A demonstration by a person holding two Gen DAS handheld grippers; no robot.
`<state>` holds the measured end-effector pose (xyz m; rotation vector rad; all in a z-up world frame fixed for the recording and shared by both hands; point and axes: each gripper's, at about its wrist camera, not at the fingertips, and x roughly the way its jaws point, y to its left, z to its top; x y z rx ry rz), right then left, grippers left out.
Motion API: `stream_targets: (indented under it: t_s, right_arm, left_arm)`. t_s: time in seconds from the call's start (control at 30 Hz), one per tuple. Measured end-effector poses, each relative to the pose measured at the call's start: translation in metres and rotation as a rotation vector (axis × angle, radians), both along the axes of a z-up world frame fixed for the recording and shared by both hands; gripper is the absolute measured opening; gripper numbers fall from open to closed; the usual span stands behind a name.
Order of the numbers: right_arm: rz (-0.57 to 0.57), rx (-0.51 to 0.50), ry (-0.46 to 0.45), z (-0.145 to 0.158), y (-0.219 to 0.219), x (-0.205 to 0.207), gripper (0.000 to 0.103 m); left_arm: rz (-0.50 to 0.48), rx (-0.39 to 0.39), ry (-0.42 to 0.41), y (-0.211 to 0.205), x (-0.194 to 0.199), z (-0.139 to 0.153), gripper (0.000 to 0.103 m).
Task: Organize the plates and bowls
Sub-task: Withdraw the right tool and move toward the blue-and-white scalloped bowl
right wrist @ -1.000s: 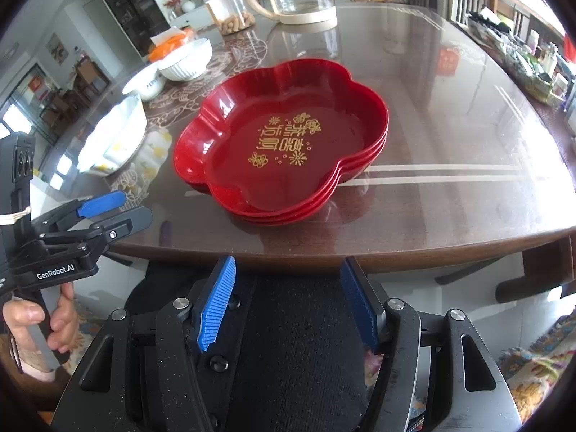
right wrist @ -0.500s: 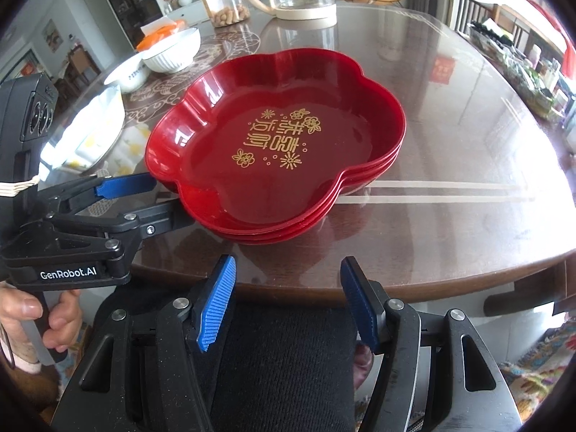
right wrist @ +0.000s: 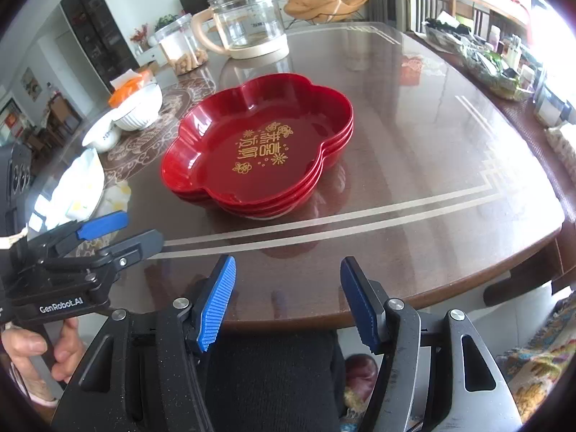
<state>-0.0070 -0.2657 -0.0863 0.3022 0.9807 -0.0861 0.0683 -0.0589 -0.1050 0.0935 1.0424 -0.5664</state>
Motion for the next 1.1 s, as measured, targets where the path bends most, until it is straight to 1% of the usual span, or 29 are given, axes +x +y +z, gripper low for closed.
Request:
stream_targets:
  t_s: [0.07, 0.13, 0.23, 0.37, 0.43, 0.53, 0.67, 0.9, 1.0, 1.1]
  right_arm:
    - [0.024, 0.015, -0.005, 0.002, 0.009, 0.002, 0.065]
    - [0.064, 0.008, -0.011, 0.006, 0.024, 0.006, 0.065]
    - [0.131, -0.011, -0.031, 0.015, 0.047, 0.012, 0.065]
    - [0.208, -0.043, -0.076, 0.03, 0.075, 0.017, 0.065]
    - [0.234, -0.059, -0.091, 0.036, 0.085, 0.019, 0.065]
    - [0.261, -0.066, -0.102, 0.041, 0.096, 0.022, 0.065]
    - [0.282, -0.074, -0.104, 0.045, 0.104, 0.026, 0.065]
    - [0.327, -0.102, -0.118, 0.051, 0.126, 0.038, 0.065]
    - [0.373, -0.146, -0.114, 0.052, 0.139, 0.044, 0.065]
    - [0.426, -0.214, -0.089, 0.052, 0.149, 0.051, 0.065]
  left_arm:
    - [0.079, -0.001, 0.015, 0.03, -0.009, 0.003, 0.081]
    - [0.168, 0.005, 0.014, 0.056, -0.014, 0.01, 0.081]
    - [0.293, 0.037, -0.026, 0.087, -0.019, 0.027, 0.081]
    - [0.4, 0.093, -0.091, 0.111, -0.021, 0.046, 0.081]
    - [0.423, 0.107, -0.099, 0.118, -0.02, 0.048, 0.081]
    - [0.441, 0.119, -0.091, 0.12, -0.017, 0.046, 0.081]
    - [0.466, 0.16, -0.098, 0.123, -0.017, 0.044, 0.081]
    - [0.514, 0.205, -0.118, 0.138, -0.017, 0.044, 0.081]
    - [0.536, 0.229, -0.137, 0.145, -0.017, 0.046, 0.081]
    - [0.56, 0.25, -0.149, 0.154, -0.017, 0.046, 0.081]
